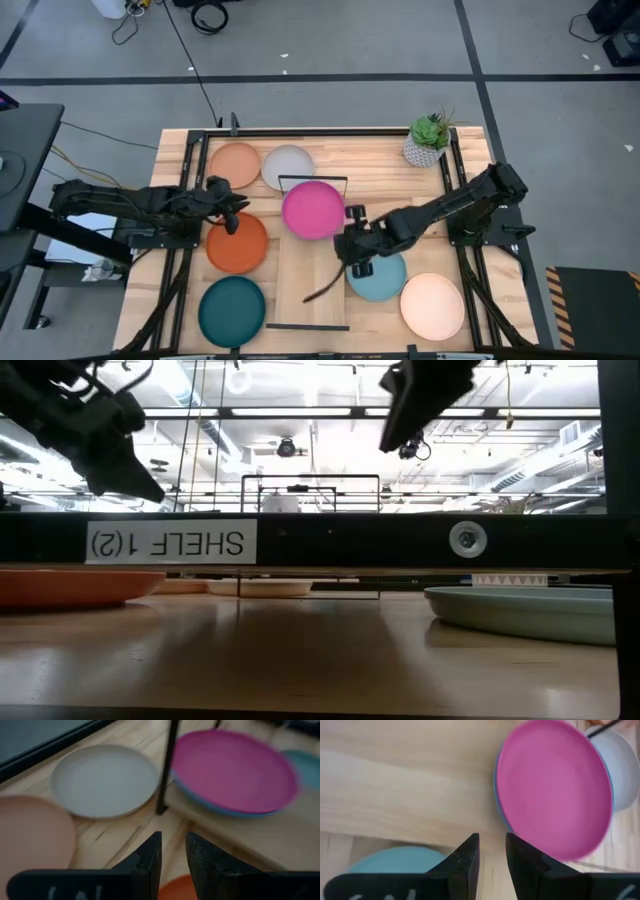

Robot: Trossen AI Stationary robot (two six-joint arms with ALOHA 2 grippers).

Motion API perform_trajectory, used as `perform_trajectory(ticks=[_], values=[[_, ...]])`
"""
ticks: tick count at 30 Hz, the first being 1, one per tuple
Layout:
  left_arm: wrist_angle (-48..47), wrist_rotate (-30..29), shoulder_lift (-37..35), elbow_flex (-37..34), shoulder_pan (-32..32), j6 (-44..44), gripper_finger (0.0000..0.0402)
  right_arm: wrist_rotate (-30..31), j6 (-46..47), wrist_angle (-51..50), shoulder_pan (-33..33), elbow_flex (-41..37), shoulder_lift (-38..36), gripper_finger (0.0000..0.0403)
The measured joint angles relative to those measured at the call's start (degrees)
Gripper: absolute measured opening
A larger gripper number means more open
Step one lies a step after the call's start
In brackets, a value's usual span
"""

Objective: Place and stack plates onto a shelf
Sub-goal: Put the light brown plate on the shelf

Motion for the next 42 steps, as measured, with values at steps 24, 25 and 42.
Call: perform_trajectory(ticks=[24, 25, 42], values=[[16.62, 17.62, 31.94, 4.73, 30.07, 27.67, 0.0066, 4.98, 1.71, 27.19, 0.63, -35.35, -22.02, 0.0101], [15.44, 18.7, 33.25, 5.95, 30.66, 28.93, 0.0066, 4.97, 1.78, 28.55, 0.59, -36.78, -22.61, 0.0101], [-3.74, 8.32, 48.03, 14.97, 33.38, 28.88, 0.0137, 3.79, 9.35, 37.58, 4.62, -42.84, -23.91, 0.0101]])
